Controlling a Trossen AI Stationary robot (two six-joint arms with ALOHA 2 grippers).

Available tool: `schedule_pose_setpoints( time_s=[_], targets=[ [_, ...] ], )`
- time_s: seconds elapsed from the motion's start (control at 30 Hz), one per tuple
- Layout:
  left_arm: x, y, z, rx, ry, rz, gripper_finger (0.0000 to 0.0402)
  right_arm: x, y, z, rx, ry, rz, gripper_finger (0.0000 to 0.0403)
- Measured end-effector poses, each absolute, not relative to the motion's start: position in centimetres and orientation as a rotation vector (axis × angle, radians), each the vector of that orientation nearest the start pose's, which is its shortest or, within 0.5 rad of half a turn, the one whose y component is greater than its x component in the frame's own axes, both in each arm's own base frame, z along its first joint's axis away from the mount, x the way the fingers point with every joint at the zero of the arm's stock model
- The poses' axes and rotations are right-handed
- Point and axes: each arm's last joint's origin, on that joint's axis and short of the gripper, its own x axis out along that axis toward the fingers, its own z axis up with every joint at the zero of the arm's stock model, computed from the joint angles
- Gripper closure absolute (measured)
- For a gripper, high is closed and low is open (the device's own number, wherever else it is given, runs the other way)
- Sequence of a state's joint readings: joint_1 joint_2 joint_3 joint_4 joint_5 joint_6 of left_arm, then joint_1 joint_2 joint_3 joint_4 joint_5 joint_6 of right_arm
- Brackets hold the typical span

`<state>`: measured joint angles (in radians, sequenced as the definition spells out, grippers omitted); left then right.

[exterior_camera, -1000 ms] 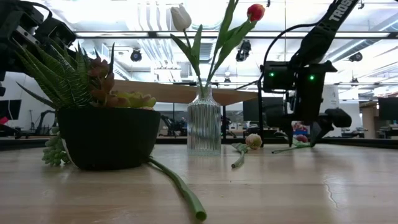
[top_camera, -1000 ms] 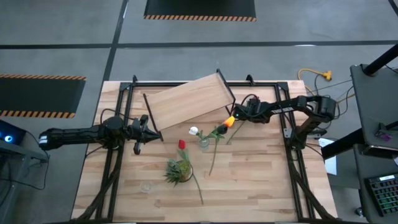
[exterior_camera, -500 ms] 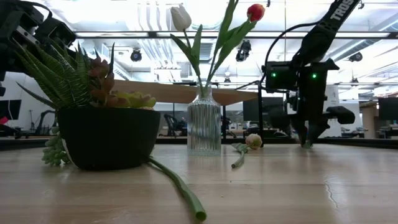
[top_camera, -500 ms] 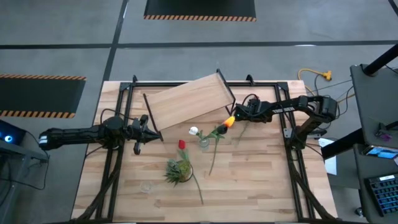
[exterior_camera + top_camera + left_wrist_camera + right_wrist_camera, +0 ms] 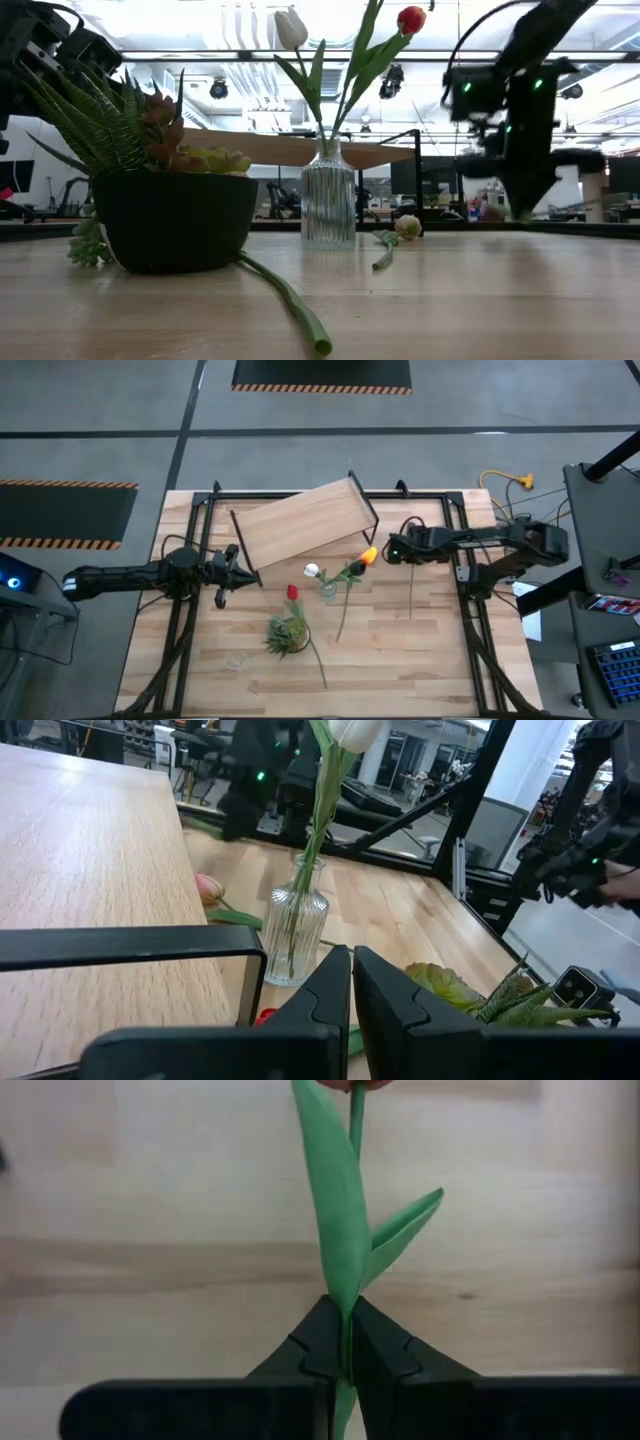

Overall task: Pick and place flowers into a vace then onto a shelf
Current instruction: Put the dark red tulip into the bottom transparent bin

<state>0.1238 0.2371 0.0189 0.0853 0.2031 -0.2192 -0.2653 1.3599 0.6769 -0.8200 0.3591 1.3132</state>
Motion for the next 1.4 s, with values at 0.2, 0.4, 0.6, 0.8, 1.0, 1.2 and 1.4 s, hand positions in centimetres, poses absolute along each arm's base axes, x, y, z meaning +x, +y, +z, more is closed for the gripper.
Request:
schedule_pose_setpoints(
  time_s=[0.2, 0.4, 0.6, 0.8, 1.0, 1.2, 1.4],
  targets=[
    [11.1, 0.8, 15.8, -0.240, 0.140, -0.065, 0.0401, 18.3, -3.5, 19.1, 0.910, 0.764, -1.258, 0.0390],
    [11.1, 0.8, 15.8, -0.240, 0.139, -0.065, 0.0401, 17.1, 0.1, 21.8, 0.837, 0.558, -1.094, 0.0390],
    [11.1, 0.8, 15.8, -0.241, 0.139, -0.065, 0.0401, 17.2, 3.6, 23.9, 0.709, 0.301, -0.883, 0.0390],
    [11.1, 0.8, 15.8, -0.241, 0.139, -0.065, 0.0401, 17.9, 6.9, 26.6, 0.498, 0.078, -0.721, 0.0390],
    [11.1, 0.8, 15.8, -0.240, 0.139, -0.065, 0.0401, 17.8, 9.3, 27.9, 0.311, 0.052, -0.604, 0.0390],
    [11.1, 0.8, 15.8, -0.240, 0.138, -0.065, 0.0401, 19.8, 12.1, 27.7, 0.138, 0.042, -0.495, 0.0390],
    [11.1, 0.8, 15.9, -0.240, 0.134, -0.065, 0.0401, 22.9, 15.0, 27.8, -0.011, -0.123, -0.201, 0.0390]
  ],
)
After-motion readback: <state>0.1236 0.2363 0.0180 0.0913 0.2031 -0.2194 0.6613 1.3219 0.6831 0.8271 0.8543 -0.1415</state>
